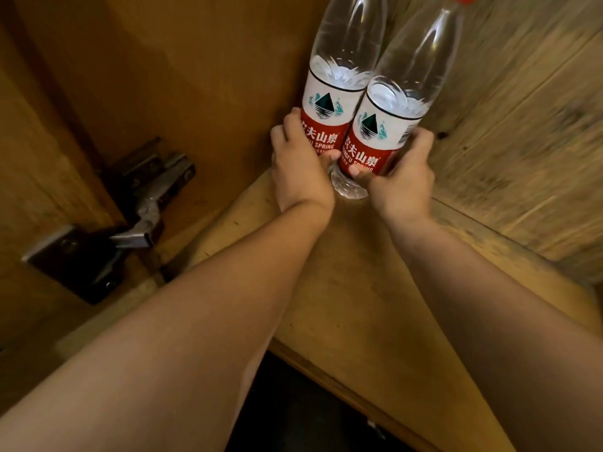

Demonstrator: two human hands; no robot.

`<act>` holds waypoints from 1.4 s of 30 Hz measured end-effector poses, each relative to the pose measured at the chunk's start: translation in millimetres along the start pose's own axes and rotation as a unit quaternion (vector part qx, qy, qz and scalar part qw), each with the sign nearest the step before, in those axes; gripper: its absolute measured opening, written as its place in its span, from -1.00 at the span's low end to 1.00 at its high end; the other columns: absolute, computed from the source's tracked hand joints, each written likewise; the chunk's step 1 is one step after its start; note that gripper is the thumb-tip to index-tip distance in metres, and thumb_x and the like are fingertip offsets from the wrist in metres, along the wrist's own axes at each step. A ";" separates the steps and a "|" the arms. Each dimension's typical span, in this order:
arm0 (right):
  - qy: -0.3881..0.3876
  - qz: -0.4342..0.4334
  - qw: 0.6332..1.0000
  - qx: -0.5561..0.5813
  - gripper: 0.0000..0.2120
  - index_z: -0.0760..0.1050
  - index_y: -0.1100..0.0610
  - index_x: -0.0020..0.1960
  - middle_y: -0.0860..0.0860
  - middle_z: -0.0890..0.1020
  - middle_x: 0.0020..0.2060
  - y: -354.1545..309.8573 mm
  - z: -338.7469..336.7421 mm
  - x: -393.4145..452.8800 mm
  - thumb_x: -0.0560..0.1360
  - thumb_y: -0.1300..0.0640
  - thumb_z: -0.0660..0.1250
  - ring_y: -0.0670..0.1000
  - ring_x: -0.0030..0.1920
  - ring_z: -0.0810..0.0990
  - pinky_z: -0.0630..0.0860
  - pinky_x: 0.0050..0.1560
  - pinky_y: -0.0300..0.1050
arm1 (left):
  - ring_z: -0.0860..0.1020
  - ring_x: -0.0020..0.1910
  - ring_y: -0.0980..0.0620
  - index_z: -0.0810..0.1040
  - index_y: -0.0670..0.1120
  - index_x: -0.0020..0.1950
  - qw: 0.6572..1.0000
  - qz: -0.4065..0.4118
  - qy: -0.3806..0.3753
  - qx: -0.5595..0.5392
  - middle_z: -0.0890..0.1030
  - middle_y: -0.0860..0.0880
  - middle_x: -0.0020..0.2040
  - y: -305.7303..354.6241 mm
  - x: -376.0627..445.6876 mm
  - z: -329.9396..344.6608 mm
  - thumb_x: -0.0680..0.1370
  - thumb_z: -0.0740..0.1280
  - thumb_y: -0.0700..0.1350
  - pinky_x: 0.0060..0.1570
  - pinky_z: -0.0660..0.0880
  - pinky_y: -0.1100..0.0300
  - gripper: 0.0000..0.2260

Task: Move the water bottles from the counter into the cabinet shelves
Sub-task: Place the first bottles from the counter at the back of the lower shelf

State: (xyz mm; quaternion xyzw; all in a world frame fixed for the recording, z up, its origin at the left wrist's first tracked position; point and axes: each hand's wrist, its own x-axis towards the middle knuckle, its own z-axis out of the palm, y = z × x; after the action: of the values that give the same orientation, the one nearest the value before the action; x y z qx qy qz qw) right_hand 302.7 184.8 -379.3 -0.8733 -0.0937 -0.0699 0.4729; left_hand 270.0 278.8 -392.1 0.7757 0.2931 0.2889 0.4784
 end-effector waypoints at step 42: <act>-0.006 0.015 1.000 -0.001 -0.49 0.25 0.19 0.22 -0.01 0.50 0.14 0.6 1.9 23.5 0.39 0.19 0.45 -0.08 0.10 0.44 0.43 0.20 -0.14 | 0.22 0.44 -0.07 -0.05 -0.03 0.53 0.988 0.009 -0.134 0.071 0.04 -0.10 0.52 -6.6 -15.0 -2.1 0.53 0.21 -0.27 0.33 0.23 0.19 -0.34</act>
State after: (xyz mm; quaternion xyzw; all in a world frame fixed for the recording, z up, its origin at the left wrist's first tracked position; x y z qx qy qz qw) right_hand 325.8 188.3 -375.9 -0.8757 -0.0831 -0.0581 0.4721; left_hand 257.4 271.5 -399.8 0.8421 0.2386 0.1649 0.4548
